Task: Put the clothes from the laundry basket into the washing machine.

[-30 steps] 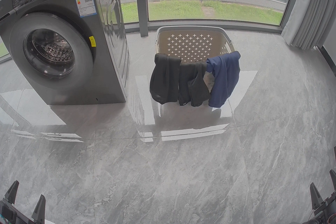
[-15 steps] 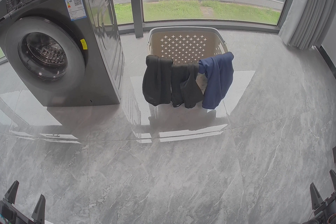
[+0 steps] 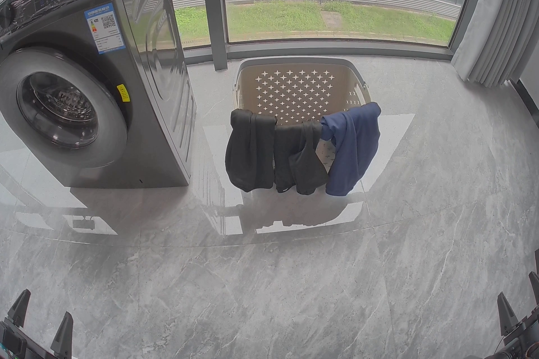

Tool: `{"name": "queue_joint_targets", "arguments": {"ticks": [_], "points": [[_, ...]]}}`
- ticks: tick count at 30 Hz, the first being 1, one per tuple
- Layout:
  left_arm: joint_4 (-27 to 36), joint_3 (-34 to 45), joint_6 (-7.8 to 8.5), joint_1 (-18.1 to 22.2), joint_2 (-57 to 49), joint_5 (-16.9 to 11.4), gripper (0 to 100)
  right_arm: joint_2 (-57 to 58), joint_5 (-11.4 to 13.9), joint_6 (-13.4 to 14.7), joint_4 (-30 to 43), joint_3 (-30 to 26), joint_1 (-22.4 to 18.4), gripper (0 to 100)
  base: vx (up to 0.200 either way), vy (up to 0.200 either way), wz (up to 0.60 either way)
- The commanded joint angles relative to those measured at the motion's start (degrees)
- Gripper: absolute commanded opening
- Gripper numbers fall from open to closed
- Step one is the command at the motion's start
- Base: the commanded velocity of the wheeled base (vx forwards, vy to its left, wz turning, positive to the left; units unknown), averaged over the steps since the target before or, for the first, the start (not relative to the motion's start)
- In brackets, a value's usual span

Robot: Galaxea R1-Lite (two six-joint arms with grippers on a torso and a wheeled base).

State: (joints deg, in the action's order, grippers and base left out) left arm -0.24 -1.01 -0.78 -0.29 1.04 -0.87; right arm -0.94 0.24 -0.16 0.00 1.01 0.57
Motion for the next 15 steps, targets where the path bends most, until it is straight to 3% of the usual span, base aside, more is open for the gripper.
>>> {"name": "queue_joint_targets", "arguments": {"ticks": [1, 12, 15], "points": [[0.0, 1.0, -0.01, 0.0, -0.9, 0.0, 100, 0.5, 0.0, 0.0, 0.0, -1.0, 0.0, 100, 0.200, 0.000, 0.00], [0.0, 1.0, 0.08, 0.0, -1.0, -0.1, 100, 0.5, 0.0, 0.0, 0.0, -1.0, 0.0, 100, 0.200, 0.000, 0.00], [0.0, 1.0, -0.01, 0.0, -0.9, 0.0, 100, 0.5, 0.0, 0.0, 0.0, -1.0, 0.0, 100, 0.000, 0.000, 0.00]]}}
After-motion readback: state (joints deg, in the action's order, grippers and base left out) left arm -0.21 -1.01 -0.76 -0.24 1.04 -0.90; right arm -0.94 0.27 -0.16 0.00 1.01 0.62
